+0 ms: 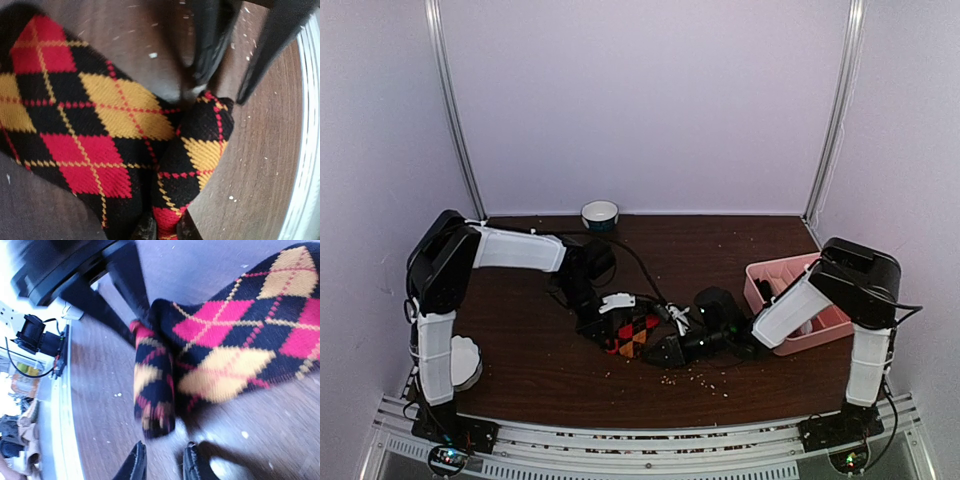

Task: Roll the socks
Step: Roll the sock.

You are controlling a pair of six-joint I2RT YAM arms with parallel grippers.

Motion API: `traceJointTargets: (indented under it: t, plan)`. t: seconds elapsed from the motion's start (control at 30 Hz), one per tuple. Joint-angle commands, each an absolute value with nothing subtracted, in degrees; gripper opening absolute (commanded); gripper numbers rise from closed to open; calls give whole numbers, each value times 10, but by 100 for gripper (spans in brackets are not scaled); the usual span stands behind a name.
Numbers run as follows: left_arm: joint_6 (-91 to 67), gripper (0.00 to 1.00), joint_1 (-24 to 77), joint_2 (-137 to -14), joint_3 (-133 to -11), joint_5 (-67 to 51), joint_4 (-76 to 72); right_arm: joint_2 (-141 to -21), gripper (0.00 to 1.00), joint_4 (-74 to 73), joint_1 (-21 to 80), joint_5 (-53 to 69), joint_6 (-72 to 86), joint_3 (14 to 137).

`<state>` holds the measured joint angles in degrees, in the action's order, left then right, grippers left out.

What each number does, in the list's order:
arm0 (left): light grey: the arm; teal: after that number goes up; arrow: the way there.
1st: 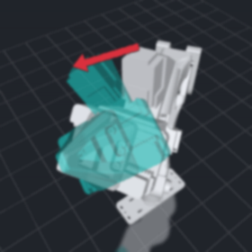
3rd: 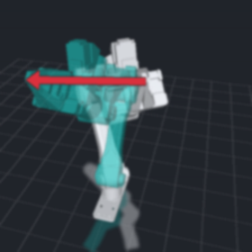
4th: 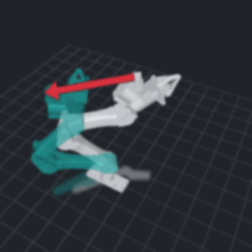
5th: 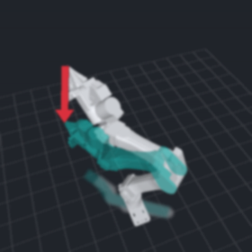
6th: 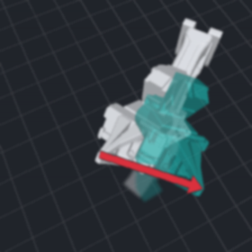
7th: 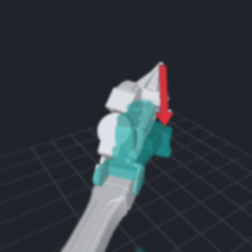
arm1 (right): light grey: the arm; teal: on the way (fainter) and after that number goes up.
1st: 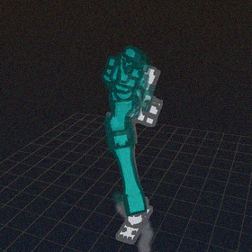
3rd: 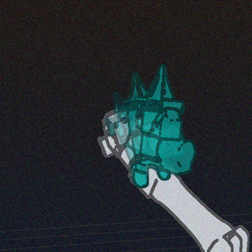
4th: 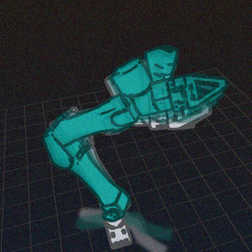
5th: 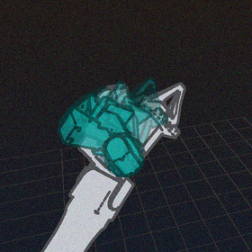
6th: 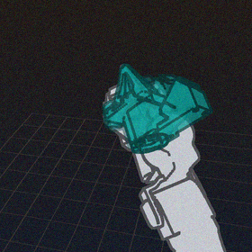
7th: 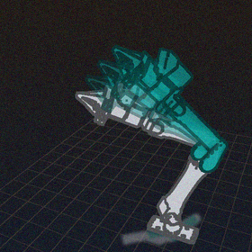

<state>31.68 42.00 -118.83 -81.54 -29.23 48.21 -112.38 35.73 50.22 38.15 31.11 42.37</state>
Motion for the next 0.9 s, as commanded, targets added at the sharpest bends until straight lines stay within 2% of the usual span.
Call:
traceJointTargets:
  t: [0.0, 0.13, 0.17, 0.2, 0.23, 0.43, 0.57, 0.63, 0.73, 0.8, 0.87]
  plan:
    - [273, 12, 393, -1236, -851, -314, 555, -1119, 30, 310, 504, 270, 271, 361]
    - [278, 12, 394, -1258, -872, -328, 581, -1079, 40, 331, 520, 204, 236, 326]
    - [279, 12, 394, -1261, -877, -329, 587, -1066, 74, 327, 526, 184, 224, 322]
    - [282, 12, 395, -1265, -882, -329, 595, -1051, 97, 319, 532, 158, 212, 318]
    - [286, 12, 397, -1269, -888, -327, 602, -1036, 100, 309, 540, 128, 197, 314]
    - [303, 11, 417, -1283, -904, -289, 624, -946, 99, 235, 568, -31, 180, 311]
    - [302, 11, 421, -1295, -918, -290, 639, -926, 100, 348, 521, 12, 249, 252]
    - [302, 11, 425, -1301, -925, -286, 648, -933, 100, 339, 520, 37, 228, 269]
    - [304, 11, 429, -1313, -939, -278, 667, -934, 99, 182, 616, -127, 115, 342]
    - [304, 11, 431, -1322, -950, -272, 681, -943, 99, 157, 668, -245, 71, 363]
    - [305, 11, 432, -1330, -962, -269, 695, -943, 100, 155, 678, -268, 72, 368]
